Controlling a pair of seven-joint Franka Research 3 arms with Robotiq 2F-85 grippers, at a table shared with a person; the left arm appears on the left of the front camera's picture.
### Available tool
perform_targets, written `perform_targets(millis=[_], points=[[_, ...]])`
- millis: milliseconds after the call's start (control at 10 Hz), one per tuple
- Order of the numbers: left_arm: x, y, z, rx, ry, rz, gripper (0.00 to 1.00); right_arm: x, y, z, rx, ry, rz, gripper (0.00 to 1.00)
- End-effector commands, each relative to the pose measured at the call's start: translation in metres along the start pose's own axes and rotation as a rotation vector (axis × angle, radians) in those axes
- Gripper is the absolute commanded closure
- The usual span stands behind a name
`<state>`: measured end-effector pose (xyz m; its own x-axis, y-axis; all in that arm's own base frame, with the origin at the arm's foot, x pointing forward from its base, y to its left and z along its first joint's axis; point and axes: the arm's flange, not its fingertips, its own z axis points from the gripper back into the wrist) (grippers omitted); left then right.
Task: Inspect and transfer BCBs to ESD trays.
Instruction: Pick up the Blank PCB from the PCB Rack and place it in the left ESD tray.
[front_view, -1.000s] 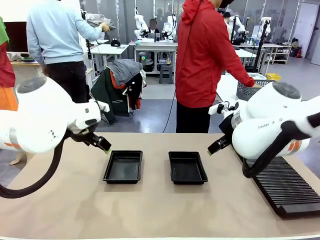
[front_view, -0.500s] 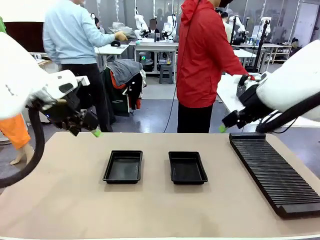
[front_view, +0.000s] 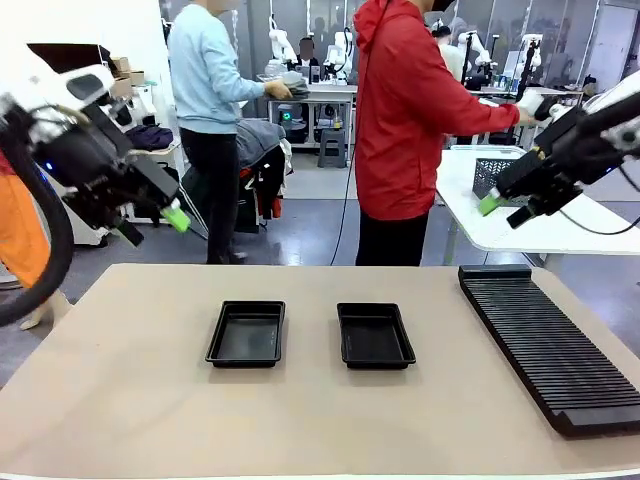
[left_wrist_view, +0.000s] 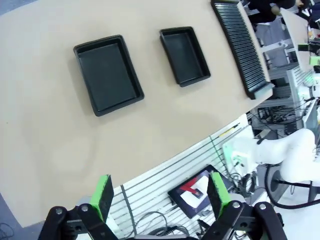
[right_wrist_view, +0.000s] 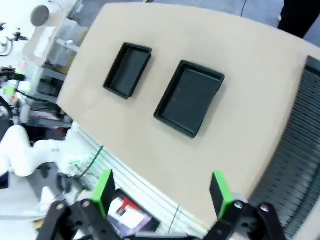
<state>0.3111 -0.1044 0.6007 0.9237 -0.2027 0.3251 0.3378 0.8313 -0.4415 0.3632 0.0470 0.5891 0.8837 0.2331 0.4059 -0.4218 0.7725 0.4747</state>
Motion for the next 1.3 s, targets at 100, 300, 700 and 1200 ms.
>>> perform_targets(millis=[100, 300, 700, 1200], points=[[0.004, -0.009, 0.033, -0.001, -0.109, 0.11, 0.0, 0.01, -0.005, 0.031, 0.041, 0.073, -0.135, 0.0], [0.004, -0.011, 0.043, 0.021, -0.103, 0.139, 0.0, 0.006, -0.01, 0.051, 0.041, 0.071, -0.175, 0.0], [-0.008, -0.006, 0.056, 0.042, -0.128, 0.177, 0.0, -0.005, -0.015, 0.08, 0.033, 0.031, -0.214, 0.0], [-0.016, -0.018, 0.08, 0.099, -0.159, 0.19, 0.0, -0.008, -0.003, 0.122, -0.077, -0.021, -0.222, 0.0]])
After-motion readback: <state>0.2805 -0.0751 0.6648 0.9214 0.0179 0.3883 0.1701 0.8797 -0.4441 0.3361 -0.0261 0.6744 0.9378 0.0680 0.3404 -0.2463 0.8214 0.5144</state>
